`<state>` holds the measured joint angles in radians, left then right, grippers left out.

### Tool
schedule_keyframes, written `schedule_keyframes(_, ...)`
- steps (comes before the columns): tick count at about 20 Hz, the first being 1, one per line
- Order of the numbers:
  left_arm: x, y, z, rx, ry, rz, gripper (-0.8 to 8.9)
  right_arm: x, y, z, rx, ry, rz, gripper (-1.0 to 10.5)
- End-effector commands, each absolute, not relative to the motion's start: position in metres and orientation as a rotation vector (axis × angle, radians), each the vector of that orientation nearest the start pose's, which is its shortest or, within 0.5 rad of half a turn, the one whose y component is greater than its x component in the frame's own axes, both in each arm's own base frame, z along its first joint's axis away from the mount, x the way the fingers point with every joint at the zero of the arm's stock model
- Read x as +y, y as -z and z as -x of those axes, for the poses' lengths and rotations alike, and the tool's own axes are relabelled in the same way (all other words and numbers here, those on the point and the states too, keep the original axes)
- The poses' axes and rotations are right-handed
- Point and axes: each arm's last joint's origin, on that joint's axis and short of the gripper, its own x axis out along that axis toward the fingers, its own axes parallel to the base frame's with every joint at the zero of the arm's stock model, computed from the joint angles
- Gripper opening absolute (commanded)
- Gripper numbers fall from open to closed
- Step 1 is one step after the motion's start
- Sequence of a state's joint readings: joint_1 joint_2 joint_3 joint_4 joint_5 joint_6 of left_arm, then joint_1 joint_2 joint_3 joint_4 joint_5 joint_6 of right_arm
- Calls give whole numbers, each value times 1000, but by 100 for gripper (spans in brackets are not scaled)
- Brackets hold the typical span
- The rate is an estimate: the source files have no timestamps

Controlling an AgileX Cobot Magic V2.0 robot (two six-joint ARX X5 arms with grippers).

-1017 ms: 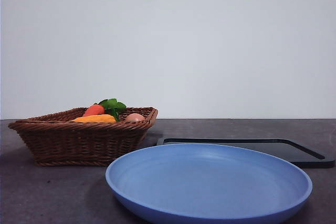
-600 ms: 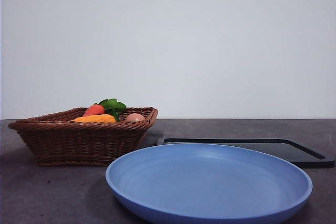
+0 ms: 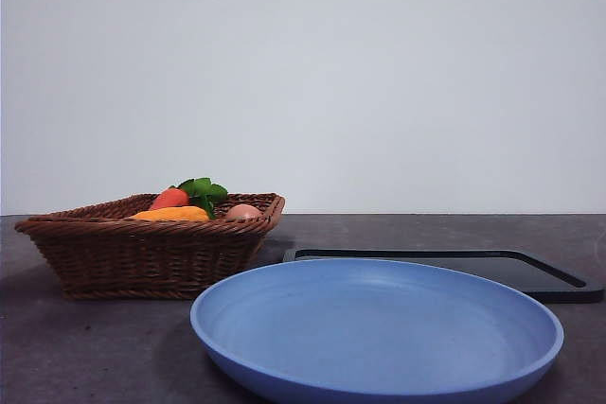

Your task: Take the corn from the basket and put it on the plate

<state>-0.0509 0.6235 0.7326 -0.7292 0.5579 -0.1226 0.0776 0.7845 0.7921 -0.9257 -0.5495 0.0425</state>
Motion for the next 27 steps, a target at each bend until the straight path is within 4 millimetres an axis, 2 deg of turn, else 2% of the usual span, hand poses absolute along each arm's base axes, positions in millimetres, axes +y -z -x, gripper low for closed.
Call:
schedule_keyframes(1, -22, -295, -118, 626, 563, 271, 417, 34, -272, -153, 993, -586, -271, 322)
schedule_keyframes(7, -22, -295, -118, 626, 563, 271, 417, 63, -229, -205, 1159, -650, -249, 315)
schedule_keyframes(11, -22, -295, -118, 626, 563, 272, 417, 81, -198, -226, 1247, -676, -225, 301)
schedule_keyframes(17, -22, -295, -118, 626, 563, 273, 417, 97, -166, -237, 1349, -673, -181, 238)
schedule_keyframes(21, -22, -295, -118, 627, 562, 275, 417, 104, -157, -239, 1371, -672, -152, 131)
schedule_keyframes(24, -22, -295, -118, 627, 562, 275, 417, 105, -154, -239, 1380, -669, -151, -1)
schedule_keyframes(27, -22, -295, -119, 633, 562, 277, 417, 105, -154, -240, 1374, -667, -150, 2)
